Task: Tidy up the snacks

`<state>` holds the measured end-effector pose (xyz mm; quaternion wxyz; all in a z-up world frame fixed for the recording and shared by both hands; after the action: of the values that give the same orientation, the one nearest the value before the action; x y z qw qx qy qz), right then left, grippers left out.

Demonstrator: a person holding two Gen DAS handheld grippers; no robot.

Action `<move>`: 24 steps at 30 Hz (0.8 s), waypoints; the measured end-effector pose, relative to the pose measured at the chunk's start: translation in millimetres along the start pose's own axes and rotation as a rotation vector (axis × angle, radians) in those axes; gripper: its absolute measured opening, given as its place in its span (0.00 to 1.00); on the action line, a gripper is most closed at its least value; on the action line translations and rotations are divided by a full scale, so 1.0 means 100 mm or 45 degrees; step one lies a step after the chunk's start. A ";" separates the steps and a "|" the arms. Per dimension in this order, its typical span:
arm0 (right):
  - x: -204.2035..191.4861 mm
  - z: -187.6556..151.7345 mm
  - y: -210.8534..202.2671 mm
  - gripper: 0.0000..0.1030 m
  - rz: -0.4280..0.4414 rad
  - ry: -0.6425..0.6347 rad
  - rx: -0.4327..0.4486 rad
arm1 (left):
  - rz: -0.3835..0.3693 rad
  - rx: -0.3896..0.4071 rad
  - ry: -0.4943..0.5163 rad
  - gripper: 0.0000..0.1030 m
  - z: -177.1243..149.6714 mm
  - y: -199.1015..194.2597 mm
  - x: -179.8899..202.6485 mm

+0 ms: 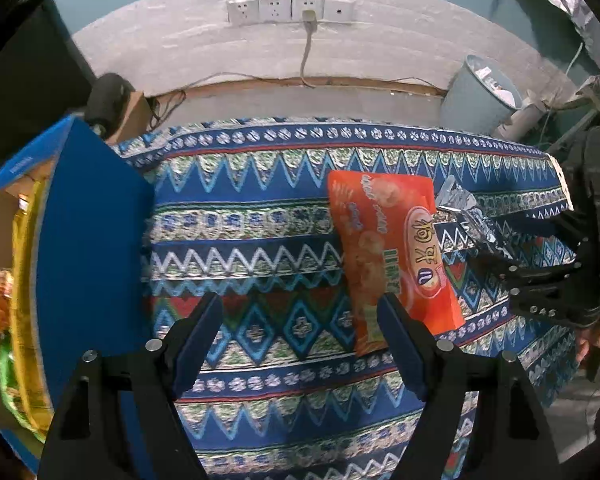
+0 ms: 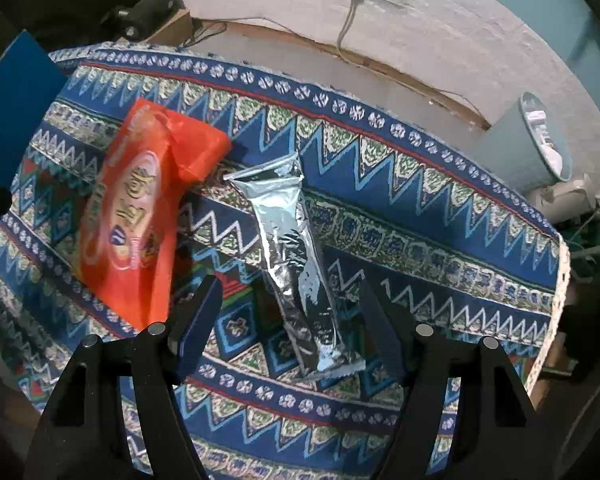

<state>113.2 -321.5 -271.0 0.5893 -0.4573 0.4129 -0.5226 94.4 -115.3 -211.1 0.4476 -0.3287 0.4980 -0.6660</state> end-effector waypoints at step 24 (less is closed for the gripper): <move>0.45 -0.39 0.13 0.27 0.037 0.190 -0.001 | -0.112 -0.075 -0.188 0.79 0.41 0.63 0.59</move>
<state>83.4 -369.6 -293.0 0.5642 -0.4114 0.4623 -0.5465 125.0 -191.8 -259.7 0.4436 -0.4114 0.4681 -0.6441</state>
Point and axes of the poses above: each gripper's, at about its wrist camera, not at the fingertips, and y roughly the way its jaws point, x to its right, z to its top, the point moved 7 cm from there along y, roughly the way its jaws point, and after that the axes turned 13 degrees about y, right-handed, at the moved point
